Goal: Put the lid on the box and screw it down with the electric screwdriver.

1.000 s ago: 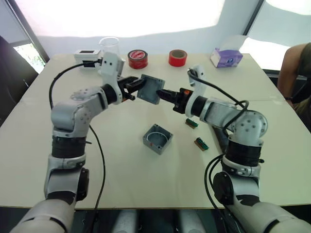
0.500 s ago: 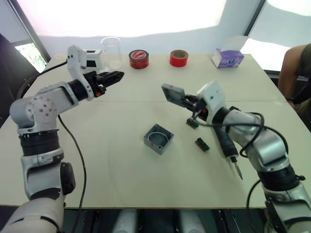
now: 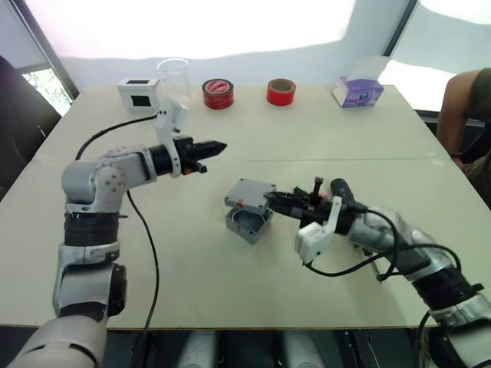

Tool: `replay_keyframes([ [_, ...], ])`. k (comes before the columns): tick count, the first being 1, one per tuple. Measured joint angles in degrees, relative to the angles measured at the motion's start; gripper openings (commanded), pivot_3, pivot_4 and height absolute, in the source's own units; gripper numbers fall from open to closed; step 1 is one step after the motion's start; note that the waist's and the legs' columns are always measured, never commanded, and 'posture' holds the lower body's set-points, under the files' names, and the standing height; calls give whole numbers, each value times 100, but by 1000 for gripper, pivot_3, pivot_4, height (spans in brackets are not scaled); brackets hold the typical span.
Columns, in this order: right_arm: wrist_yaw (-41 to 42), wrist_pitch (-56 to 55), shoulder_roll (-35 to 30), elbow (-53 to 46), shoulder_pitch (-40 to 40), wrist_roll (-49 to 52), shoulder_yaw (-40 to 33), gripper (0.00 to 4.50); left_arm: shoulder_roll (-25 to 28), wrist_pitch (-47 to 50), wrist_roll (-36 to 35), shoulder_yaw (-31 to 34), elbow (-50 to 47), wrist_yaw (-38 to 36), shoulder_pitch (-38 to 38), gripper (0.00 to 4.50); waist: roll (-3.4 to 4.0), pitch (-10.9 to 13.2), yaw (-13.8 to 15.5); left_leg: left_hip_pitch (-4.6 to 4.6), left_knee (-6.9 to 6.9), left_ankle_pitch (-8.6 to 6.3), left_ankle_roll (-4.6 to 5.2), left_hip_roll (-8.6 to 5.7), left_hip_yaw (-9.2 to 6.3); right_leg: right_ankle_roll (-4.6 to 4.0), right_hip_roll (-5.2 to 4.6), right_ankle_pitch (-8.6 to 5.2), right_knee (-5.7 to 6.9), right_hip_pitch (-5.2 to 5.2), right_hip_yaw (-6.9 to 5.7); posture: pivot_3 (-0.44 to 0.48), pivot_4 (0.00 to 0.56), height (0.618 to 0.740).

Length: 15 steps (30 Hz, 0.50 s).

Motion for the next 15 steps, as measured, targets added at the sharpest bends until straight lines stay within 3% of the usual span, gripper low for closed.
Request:
replay_keyframes([
  [5,-430,232,295,30,111,-657,-32,108,267,-321,328,-727,-370,-489,309,35,0,0,13,0,0,0,0,0,-2,-1,2,-1,0,2,0,0,150,740],
  [15,-606,584,332,-273,690,-999,-115,108,269,-446,553,-945,-436,-657,405,35,0,0,-6,1,2,0,1,3,-3,-2,5,-1,1,3,0,0,150,740],
])
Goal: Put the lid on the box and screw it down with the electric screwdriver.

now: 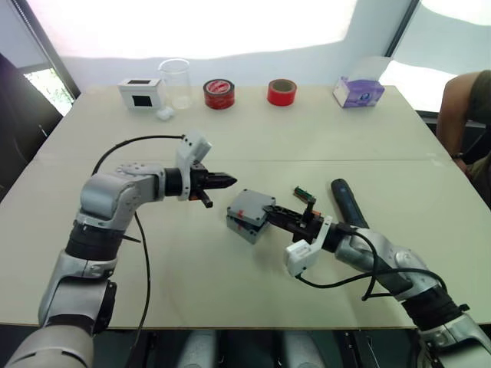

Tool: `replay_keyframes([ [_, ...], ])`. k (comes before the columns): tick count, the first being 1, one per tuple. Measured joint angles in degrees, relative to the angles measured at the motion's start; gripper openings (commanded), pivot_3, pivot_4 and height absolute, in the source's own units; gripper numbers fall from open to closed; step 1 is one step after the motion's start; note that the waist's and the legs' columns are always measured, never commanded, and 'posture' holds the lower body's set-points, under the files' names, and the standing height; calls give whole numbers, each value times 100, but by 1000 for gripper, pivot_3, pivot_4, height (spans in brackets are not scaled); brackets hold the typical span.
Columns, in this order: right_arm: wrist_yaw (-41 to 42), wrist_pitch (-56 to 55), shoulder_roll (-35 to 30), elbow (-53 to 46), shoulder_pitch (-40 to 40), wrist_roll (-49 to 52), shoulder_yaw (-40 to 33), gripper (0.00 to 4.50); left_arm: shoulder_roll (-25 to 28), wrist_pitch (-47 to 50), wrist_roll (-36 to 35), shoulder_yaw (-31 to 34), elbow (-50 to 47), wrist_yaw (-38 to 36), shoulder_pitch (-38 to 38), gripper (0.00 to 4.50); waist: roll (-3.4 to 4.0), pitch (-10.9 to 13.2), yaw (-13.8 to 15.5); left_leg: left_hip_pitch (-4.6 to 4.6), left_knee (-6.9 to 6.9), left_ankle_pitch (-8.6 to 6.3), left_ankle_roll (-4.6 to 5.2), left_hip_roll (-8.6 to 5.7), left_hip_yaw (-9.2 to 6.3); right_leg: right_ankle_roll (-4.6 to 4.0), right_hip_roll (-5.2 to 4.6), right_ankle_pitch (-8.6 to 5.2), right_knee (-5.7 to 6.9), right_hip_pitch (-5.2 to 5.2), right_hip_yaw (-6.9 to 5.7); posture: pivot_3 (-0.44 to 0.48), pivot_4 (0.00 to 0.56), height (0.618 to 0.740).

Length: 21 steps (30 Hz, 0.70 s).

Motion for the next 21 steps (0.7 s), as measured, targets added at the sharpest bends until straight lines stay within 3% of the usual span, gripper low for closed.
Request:
replay_keyframes([
  [21,-26,351,155,-255,172,-330,14,108,-263,-193,345,-221,47,-97,105,35,0,0,5,4,3,0,1,0,-1,0,1,0,2,6,-1,0,150,740],
])
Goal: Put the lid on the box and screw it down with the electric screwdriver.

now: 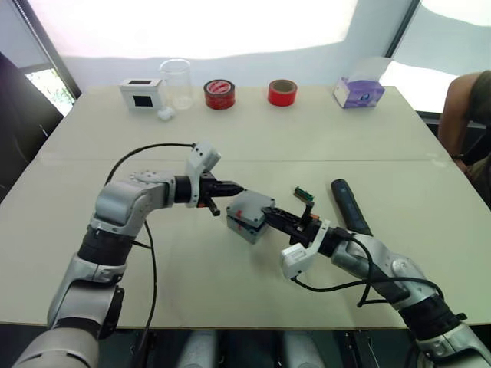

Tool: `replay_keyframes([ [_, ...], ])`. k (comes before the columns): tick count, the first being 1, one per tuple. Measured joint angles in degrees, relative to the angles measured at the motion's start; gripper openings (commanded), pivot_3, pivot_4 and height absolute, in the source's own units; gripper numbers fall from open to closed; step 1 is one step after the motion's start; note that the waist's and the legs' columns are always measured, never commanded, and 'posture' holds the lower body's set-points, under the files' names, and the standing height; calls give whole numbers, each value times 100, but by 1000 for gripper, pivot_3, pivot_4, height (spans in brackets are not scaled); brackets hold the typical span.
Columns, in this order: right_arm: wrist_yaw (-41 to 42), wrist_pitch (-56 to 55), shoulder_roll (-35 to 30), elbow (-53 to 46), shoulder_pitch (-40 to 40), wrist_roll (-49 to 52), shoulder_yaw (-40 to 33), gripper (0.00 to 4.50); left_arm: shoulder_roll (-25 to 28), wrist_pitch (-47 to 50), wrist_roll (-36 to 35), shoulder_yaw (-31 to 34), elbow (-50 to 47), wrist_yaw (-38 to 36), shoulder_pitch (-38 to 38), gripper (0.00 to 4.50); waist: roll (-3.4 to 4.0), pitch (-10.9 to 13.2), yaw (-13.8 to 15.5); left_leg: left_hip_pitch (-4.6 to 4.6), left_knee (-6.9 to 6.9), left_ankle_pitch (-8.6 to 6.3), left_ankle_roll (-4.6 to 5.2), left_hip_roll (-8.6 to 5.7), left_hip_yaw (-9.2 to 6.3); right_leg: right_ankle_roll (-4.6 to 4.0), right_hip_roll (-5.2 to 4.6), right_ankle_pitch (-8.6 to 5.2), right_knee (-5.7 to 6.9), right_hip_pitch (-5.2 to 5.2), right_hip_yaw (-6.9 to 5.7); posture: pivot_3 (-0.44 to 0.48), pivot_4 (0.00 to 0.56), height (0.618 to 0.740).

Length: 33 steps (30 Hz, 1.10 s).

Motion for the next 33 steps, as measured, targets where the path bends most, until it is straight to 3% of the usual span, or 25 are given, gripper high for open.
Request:
replay_keyframes([
  [17,-5,116,9,10,-27,-101,98,108,3,-26,152,-177,-112,-132,8,35,1,0,5,3,2,0,0,0,0,0,0,0,0,5,0,0,150,740],
  [27,-42,118,2,-7,64,-94,85,108,54,-133,403,-625,-427,-170,115,35,1,-3,9,27,1,-2,3,0,-1,-1,0,0,-1,29,0,0,150,740],
  [29,-41,123,1,-7,93,-94,86,1122,95,-235,541,-764,-465,-177,115,0,3,-5,14,56,-1,-7,12,0,-1,-5,0,-3,-7,62,-1,0,150,740],
  [33,12,97,-38,-14,204,-37,92,2449,120,-368,699,-939,-522,-197,239,0,1,-7,-2,103,-7,-27,45,-1,0,-13,-1,-9,-13,109,-1,0,150,740],
])
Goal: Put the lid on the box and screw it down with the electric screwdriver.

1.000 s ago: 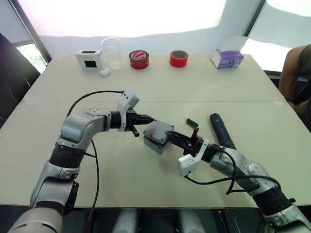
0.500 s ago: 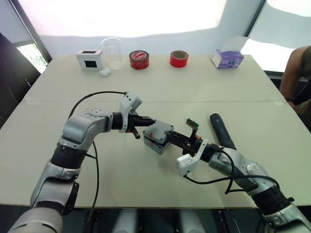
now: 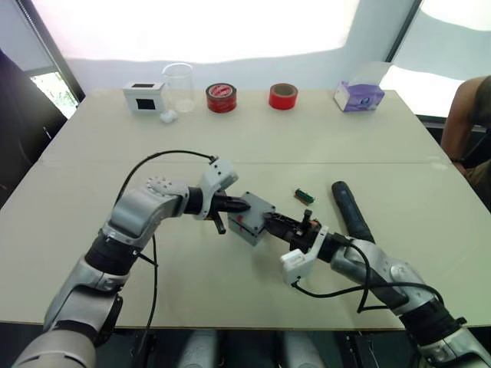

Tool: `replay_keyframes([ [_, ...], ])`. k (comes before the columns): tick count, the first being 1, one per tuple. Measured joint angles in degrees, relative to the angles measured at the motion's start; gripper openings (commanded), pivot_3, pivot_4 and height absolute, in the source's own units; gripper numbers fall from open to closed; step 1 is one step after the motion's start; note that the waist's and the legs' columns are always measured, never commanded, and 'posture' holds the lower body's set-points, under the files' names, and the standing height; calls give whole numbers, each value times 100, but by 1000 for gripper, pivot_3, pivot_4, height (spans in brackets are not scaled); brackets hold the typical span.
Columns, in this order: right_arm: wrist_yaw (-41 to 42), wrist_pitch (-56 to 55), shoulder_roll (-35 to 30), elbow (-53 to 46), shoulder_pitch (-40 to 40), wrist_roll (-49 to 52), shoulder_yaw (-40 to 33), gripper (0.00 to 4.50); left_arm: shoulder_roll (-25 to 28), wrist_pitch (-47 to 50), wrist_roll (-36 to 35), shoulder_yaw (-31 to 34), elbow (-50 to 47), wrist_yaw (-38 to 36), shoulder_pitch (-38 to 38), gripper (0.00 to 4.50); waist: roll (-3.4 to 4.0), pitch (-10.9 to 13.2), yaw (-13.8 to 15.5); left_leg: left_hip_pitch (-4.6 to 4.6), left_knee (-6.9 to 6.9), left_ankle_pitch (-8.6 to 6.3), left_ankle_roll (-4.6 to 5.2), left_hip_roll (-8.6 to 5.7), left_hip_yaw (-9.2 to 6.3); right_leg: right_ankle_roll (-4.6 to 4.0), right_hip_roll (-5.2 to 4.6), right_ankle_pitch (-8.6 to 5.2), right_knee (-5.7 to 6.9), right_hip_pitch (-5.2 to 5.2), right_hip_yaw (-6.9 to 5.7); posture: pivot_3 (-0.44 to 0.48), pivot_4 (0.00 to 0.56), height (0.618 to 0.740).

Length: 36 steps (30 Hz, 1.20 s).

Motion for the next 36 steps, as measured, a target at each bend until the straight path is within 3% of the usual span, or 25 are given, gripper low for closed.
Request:
replay_keyframes([
  [4,-14,9,-3,-113,-10,3,-66,3908,-35,-171,85,-1,-8,-4,106,0,0,-16,10,6,0,0,1,3,-3,-1,2,-1,5,4,-1,0,150,740],
  [17,429,55,-300,-541,587,240,-177,3908,-75,-639,349,-77,6,-24,391,0,-6,-59,15,10,0,-2,4,4,-4,-4,1,-3,6,8,-1,0,150,740],
  [20,487,75,-300,-616,653,387,-251,3409,-85,-681,348,-76,-1,-46,430,0,-7,-65,17,10,0,-2,4,4,-4,-4,1,-3,5,9,-1,0,150,740],
  [29,651,299,-259,-616,795,781,-362,102,-138,-752,158,221,-11,-238,649,0,-6,-67,9,9,-1,-3,5,6,-5,-7,1,-5,5,6,-1,0,150,740],
  [36,950,600,-167,-591,793,1320,-402,21,-275,115,-678,869,183,-355,483,0,-10,-51,14,-6,-1,-2,4,6,-8,-6,1,-5,5,-10,-5,0,150,740],
])
